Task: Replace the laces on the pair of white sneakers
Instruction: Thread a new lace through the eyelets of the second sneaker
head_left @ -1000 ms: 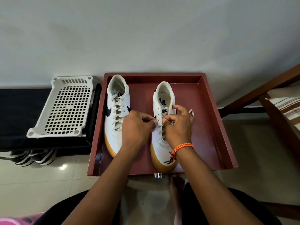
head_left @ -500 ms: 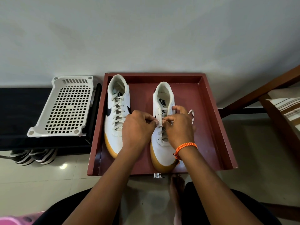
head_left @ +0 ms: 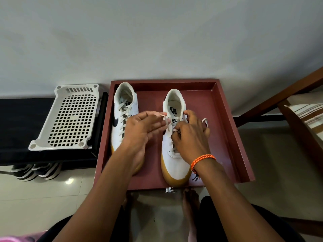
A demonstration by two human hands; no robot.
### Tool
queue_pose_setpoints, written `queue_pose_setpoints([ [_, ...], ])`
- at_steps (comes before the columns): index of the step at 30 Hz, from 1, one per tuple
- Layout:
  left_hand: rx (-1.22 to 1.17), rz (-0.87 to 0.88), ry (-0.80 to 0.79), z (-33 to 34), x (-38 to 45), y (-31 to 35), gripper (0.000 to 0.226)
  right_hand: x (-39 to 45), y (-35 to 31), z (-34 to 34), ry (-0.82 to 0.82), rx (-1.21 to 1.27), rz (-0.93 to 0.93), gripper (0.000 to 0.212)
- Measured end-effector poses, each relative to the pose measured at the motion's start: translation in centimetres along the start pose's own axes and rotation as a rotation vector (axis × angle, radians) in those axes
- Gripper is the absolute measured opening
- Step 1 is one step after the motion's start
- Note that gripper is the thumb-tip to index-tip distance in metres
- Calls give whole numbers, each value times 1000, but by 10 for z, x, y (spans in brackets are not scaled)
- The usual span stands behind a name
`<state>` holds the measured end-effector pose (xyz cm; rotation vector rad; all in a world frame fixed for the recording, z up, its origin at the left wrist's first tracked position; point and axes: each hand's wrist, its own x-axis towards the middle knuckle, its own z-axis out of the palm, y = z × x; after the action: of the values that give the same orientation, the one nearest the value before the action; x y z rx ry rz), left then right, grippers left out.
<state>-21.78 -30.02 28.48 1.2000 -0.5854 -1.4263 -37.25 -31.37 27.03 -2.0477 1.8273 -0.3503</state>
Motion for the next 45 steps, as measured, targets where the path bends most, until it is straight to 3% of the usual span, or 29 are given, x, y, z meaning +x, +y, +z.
queue_pose_setpoints([
  [4,-601,-47,-96,-2,-7,22,11,1,1,-3,-15,54,21,11],
  [6,-738,-47,-121,-7,-8,30,16,1,2,-5,-27,81,31,14],
  [7,-683,-47,-127,-8,-7,34,19,1,3,-5,-32,92,33,16],
  [9,-215,-32,-38,-13,-1,32,23,2,4,-4,-42,117,41,16],
  [11,530,62,61,-13,5,16,34,2,6,-3,-46,133,50,12],
  [13,1111,176,23,-8,4,-9,44,3,6,-3,-43,121,45,9],
  [14,1216,211,6,-3,2,-18,42,4,6,-3,-38,117,40,9],
  [17,1194,292,17,0,4,-33,31,3,5,-5,-37,126,33,9],
  [19,1032,257,-27,-1,8,-27,28,2,5,-6,-43,116,33,9],
  [23,306,60,-126,0,2,1,25,2,5,-8,-26,104,37,8],
  [27,-101,-16,-271,-5,-3,24,22,2,5,-9,-17,107,39,11],
  [31,-606,-43,-221,-6,-9,38,38,1,6,-10,-24,130,45,12],
  [33,-721,-44,-225,-11,-8,40,37,1,6,-10,-31,148,51,13],
  [35,-475,-74,-186,-15,-3,39,26,1,5,-11,-42,157,58,20],
  [38,481,24,8,-13,6,18,30,1,5,-13,-54,162,55,25],
  [40,1018,194,0,-5,3,-2,37,1,7,-14,-44,181,44,32],
  [41,1145,229,-23,0,0,-9,42,2,8,-14,-35,191,39,38],
  [45,1253,297,2,5,-1,-29,46,3,14,-19,-83,210,42,46],
])
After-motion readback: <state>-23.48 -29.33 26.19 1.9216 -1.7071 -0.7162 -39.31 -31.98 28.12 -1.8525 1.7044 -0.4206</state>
